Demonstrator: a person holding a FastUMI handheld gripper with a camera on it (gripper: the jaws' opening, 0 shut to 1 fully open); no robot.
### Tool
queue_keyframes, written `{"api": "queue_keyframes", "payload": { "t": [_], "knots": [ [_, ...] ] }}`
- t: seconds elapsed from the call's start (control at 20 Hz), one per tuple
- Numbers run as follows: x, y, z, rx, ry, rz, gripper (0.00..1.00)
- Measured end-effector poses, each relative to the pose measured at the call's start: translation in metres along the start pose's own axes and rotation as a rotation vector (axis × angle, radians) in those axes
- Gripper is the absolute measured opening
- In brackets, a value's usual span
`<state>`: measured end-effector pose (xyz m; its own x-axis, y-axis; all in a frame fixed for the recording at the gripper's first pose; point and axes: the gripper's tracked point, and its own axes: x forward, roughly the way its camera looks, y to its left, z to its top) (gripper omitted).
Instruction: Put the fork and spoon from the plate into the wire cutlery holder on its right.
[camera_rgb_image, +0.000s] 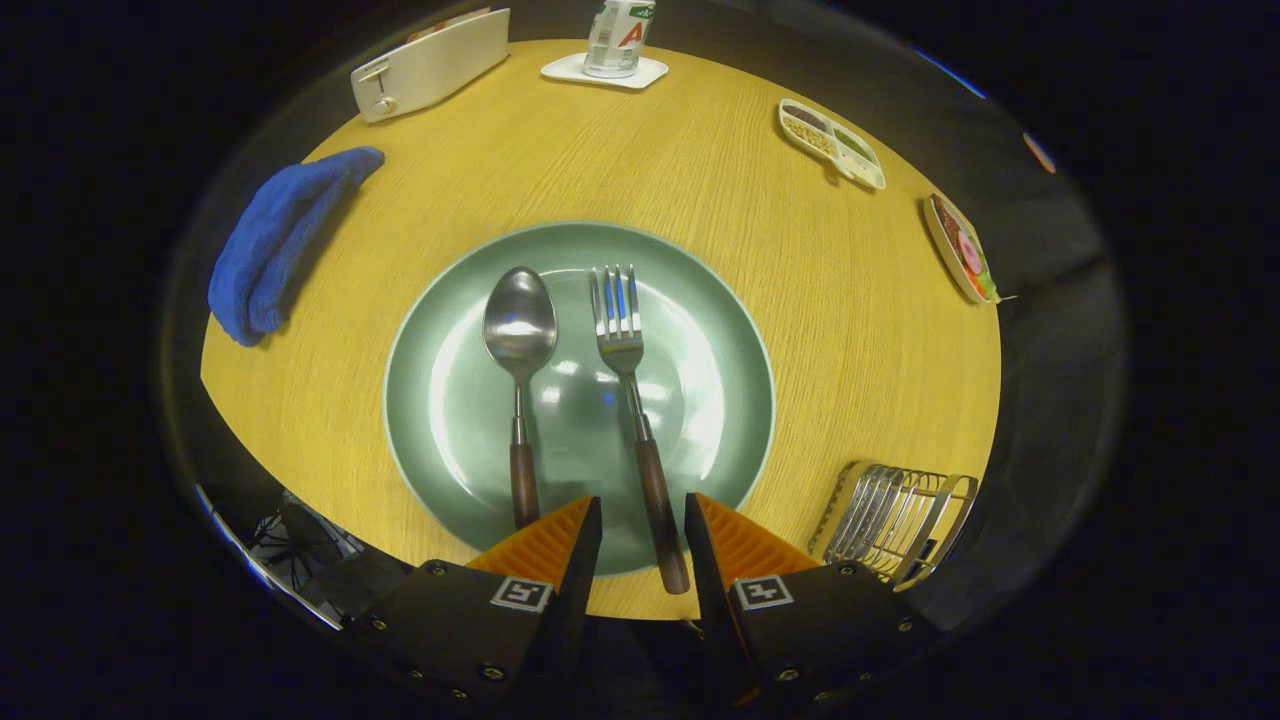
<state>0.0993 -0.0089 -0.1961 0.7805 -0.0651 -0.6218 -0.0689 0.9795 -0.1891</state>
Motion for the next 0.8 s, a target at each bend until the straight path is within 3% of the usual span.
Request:
{"api": "queue_keyframes", "payload": {
  "t": [0.65,0.75,0.8],
  "knots": [
    [0.025,0.001,0.003,-0.028,0.019,0.010,0.50],
    [0.025,0.007,0.005,-0.013,0.018,0.046,0.50],
    [0.026,0.010,0.005,-0.012,0.017,0.061,0.41]
  ]
}}
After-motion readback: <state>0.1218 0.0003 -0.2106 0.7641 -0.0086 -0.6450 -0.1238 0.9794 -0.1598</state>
